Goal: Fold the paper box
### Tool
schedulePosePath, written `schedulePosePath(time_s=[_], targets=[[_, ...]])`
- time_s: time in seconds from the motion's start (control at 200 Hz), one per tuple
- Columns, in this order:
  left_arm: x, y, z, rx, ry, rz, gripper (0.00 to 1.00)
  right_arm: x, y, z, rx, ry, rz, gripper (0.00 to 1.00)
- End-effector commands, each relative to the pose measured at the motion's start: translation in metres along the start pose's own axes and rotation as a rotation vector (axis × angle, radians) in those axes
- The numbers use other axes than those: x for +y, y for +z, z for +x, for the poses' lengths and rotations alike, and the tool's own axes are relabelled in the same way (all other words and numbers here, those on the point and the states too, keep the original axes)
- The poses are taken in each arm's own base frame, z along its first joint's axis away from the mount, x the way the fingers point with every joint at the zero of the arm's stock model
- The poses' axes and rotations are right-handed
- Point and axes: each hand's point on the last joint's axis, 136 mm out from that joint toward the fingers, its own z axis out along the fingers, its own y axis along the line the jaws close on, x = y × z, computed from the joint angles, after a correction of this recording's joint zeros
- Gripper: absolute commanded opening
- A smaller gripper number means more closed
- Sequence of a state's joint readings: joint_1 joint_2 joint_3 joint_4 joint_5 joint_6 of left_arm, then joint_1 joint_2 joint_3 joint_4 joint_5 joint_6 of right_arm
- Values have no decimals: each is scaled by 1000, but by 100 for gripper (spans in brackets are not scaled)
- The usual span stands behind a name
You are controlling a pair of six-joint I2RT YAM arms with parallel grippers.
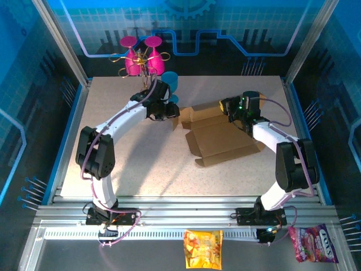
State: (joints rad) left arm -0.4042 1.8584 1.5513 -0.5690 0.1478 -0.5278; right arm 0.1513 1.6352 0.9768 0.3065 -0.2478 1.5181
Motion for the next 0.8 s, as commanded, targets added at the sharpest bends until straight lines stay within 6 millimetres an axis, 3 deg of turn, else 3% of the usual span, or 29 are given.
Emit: schedulePosePath(time_s=[0.0, 0.13, 0.2, 0.38, 0.45, 0.52, 0.665, 0.796], targets=[[-13, 2, -1, 3, -24, 41, 23, -20, 11, 2, 17, -34, 26, 0], [-19, 3, 2, 11, -108, 85, 15, -14, 18, -1, -1, -50, -84, 0], [-21, 2, 4, 14, -148, 98, 15, -13, 23, -2, 2, -42, -117, 0], [-29, -5, 11, 29, -169, 155, 39, -18, 26, 1, 16, -41, -89, 0], [-25, -19, 7, 3, -160, 156, 52, -20, 25, 0, 18, -45, -78, 0], [-18, -37, 0, -31, -159, 166, 56, -22, 24, 0, 23, -49, -75, 0], [2, -75, -16, -126, -107, 180, 55, -26, 23, -1, 36, -52, -65, 0], [35, -70, -17, -113, -55, 87, 35, -26, 25, 0, 54, -55, -64, 0]])
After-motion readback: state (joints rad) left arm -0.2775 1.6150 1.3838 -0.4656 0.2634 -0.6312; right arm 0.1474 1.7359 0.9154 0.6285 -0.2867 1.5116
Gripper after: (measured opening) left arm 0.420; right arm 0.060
